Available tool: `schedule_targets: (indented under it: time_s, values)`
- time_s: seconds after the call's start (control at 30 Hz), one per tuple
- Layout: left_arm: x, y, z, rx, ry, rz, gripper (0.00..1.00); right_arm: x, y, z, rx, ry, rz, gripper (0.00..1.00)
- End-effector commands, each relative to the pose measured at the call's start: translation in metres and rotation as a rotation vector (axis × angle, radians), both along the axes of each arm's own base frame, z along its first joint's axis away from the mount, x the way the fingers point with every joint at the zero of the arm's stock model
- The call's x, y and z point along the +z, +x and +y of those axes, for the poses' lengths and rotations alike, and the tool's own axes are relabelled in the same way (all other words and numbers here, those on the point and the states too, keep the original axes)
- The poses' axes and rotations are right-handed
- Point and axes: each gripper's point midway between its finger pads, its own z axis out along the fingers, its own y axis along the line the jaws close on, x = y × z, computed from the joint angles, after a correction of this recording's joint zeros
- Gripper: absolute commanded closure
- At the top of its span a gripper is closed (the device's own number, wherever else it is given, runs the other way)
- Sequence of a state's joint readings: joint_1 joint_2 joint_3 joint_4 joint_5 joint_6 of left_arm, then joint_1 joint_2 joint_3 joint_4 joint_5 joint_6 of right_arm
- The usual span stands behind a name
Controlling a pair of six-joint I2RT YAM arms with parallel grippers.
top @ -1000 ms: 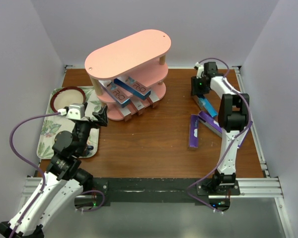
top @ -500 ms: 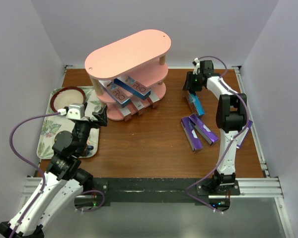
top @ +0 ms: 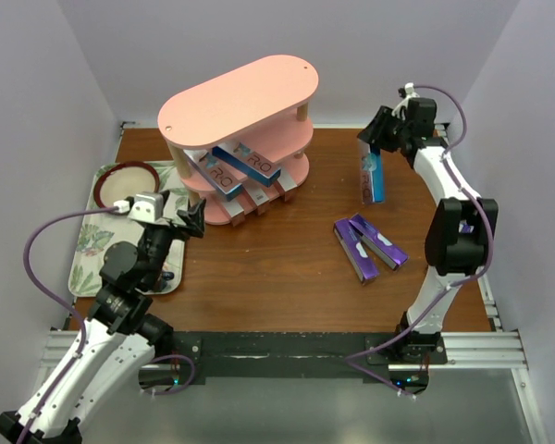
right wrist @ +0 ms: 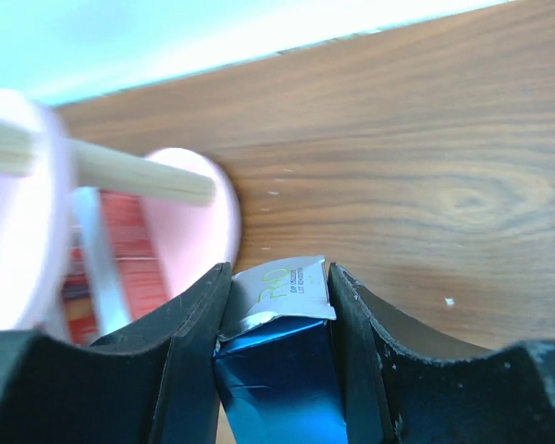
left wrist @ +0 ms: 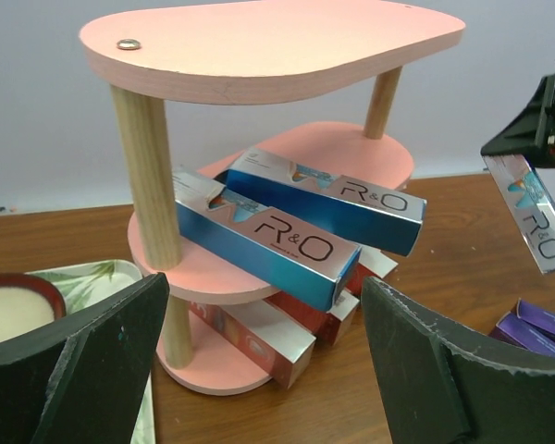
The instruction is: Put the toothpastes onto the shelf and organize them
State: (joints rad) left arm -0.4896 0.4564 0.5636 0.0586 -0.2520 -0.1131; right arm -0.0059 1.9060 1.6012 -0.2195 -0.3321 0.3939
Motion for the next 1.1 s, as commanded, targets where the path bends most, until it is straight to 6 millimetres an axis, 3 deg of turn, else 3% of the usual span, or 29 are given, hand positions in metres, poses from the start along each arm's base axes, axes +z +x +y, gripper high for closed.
schedule_targets:
  time_s: [0.0,0.03,0.07,0.1,0.13,0.2,0.23,0.3,0.33,0.37,0.4,0.43,0.5,0.63,0.67,0.87,1.03,1.07]
  values:
    - [0.017,-0.004,-0.018,-0.104,-0.014,-0.049,0.10,0.051,-0.018,0.026,0.067,0.133,-0.107,0.79]
    - [0.018,-0.004,-0.021,-0.121,-0.009,-0.049,0.10,0.046,-0.024,0.028,0.074,0.150,-0.098,0.79]
    - [0.017,-0.004,-0.025,-0.139,-0.003,-0.045,0.10,0.064,-0.030,0.031,0.082,0.179,-0.138,0.79]
    - [0.018,-0.006,-0.031,-0.178,0.002,-0.048,0.10,0.070,-0.038,0.037,0.113,0.209,-0.144,0.79]
    - [0.019,-0.008,-0.035,-0.202,0.006,-0.053,0.09,0.065,-0.046,0.041,0.123,0.232,-0.130,0.79]
    - [0.018,-0.011,-0.049,-0.276,0.016,-0.053,0.08,0.089,-0.063,0.051,0.171,0.295,-0.180,0.79]
    - [0.020,-0.012,-0.054,-0.306,0.020,-0.053,0.08,0.085,-0.073,0.056,0.189,0.316,-0.169,0.79]
    - [0.014,-0.015,-0.072,-0.402,0.018,-0.014,0.07,0.107,-0.092,0.067,0.239,0.355,-0.213,0.78]
    - [0.020,-0.017,-0.078,-0.438,0.008,-0.013,0.07,0.101,-0.100,0.072,0.252,0.368,-0.199,0.78]
    - [0.017,-0.017,-0.087,-0.479,0.001,0.012,0.07,0.107,-0.107,0.080,0.273,0.390,-0.211,0.78]
    - [0.021,-0.025,-0.098,-0.557,-0.033,0.018,0.07,0.117,-0.118,0.085,0.292,0.404,-0.234,0.78]
    - [0.026,-0.027,-0.105,-0.597,-0.053,0.022,0.05,0.111,-0.126,0.090,0.308,0.422,-0.222,0.78]
    - [0.026,-0.032,-0.121,-0.692,-0.112,0.069,0.01,0.123,-0.140,0.107,0.349,0.466,-0.245,0.78]
    - [0.022,-0.036,-0.143,-0.815,-0.211,0.142,0.01,0.143,-0.181,0.141,0.456,0.563,-0.273,0.78]
    - [0.029,-0.040,-0.148,-0.845,-0.232,0.117,0.01,0.147,-0.186,0.145,0.467,0.578,-0.282,0.78]
    - [0.025,-0.045,-0.183,-0.845,-0.298,0.169,0.00,0.177,-0.229,0.171,0.570,0.721,-0.309,0.78]
    - [0.015,-0.036,-0.198,-0.810,-0.390,0.242,0.00,0.196,-0.254,0.187,0.645,0.814,-0.308,0.78]
    - [0.021,-0.035,-0.199,-0.808,-0.418,0.225,0.00,0.198,-0.258,0.189,0.658,0.825,-0.307,0.78]
